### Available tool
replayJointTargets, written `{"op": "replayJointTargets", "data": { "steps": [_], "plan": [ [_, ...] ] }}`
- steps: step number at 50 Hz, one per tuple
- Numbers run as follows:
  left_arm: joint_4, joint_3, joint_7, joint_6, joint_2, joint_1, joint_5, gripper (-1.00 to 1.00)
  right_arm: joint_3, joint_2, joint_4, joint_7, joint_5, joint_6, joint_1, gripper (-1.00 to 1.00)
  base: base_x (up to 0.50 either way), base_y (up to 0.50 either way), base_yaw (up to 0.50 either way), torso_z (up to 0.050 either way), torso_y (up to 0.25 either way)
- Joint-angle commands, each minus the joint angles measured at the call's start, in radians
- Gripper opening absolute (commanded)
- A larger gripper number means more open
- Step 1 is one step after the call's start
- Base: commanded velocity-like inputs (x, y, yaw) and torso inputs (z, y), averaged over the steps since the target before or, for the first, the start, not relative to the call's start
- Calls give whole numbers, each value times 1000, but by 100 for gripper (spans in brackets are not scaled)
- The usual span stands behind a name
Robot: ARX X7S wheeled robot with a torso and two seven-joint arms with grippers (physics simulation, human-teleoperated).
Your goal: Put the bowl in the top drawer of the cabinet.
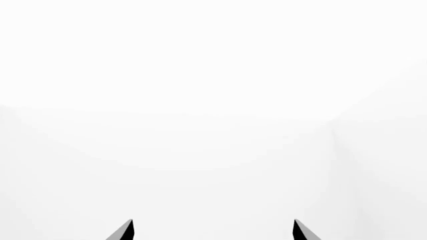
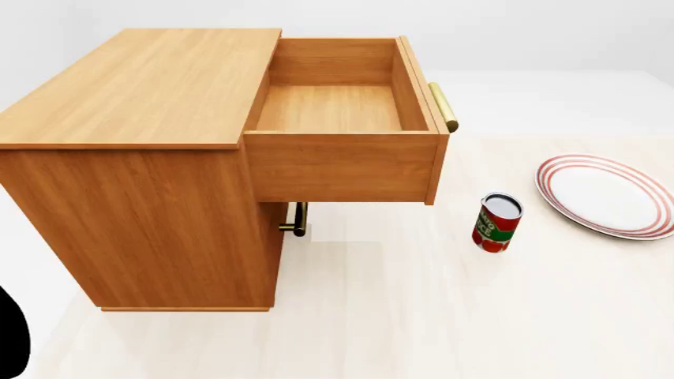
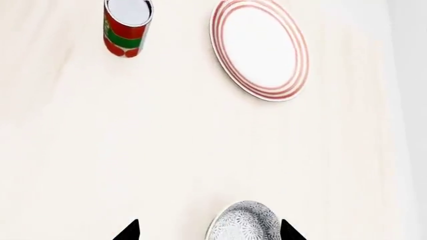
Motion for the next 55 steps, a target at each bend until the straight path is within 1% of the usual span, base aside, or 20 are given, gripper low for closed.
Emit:
{"op": "replayJointTargets", "data": {
  "steps": [1,3,4,6,7,9,14,17,18,23,29,35,44,55],
  "plan": [
    [1,0,-3,3,-3,2,-3,100,-79,32,-20,3,-39,0,2,100,0,0,0,0,0],
    [2,-1,-5,0,-3,1,-6,100,-83,50,-36,-73,-120,0,2,100,0,0,0,0,0],
    [2,-1,-6,0,-3,0,-7,100,-85,72,-55,-172,-226,0,1,100,0,0,0,0,0],
    [1,-1,-6,1,-2,0,-7,100,-91,105,-85,-321,-385,0,2,100,0,0,0,0,0],
    [1,0,-5,3,-2,1,-6,100,-95,117,-95,-361,-427,0,1,100,0,0,0,0,0],
    [0,2,-4,6,-3,2,-4,100,-100,136,-110,-388,-458,0,1,100,0,0,0,0,0],
    [-2,6,-2,12,-4,4,1,100,-89,143,-104,-286,-363,-7,-27,100,0,0,0,0,0],
    [-4,8,-2,15,-4,6,2,100,-92,148,-88,-256,-356,-45,-66,100,0,0,0,0,0],
    [-4,9,-2,16,-4,7,3,100,-95,146,-73,-227,-326,-67,-86,100,0,0,0,0,0],
    [-3,11,-4,14,-3,5,0,100,-117,155,-46,-203,-314,-147,-142,100,0,0,0,0,0],
    [1,12,-14,1,-5,-4,-9,100,-160,129,5,-168,-300,-252,-223,100,0,0,0,0,0],
    [-1,18,-14,4,-5,-2,-5,100,-188,120,33,-168,-316,-306,-272,100,0,0,0,0,0],
    [-7,26,-13,10,-3,1,-1,100,-228,100,90,-107,-279,-398,-365,100,0,0,0,0,0],
    [-15,33,-7,24,-3,10,5,100,-249,80,131,-56,-253,-455,-429,100,0,0,0,0,0]
  ]
}}
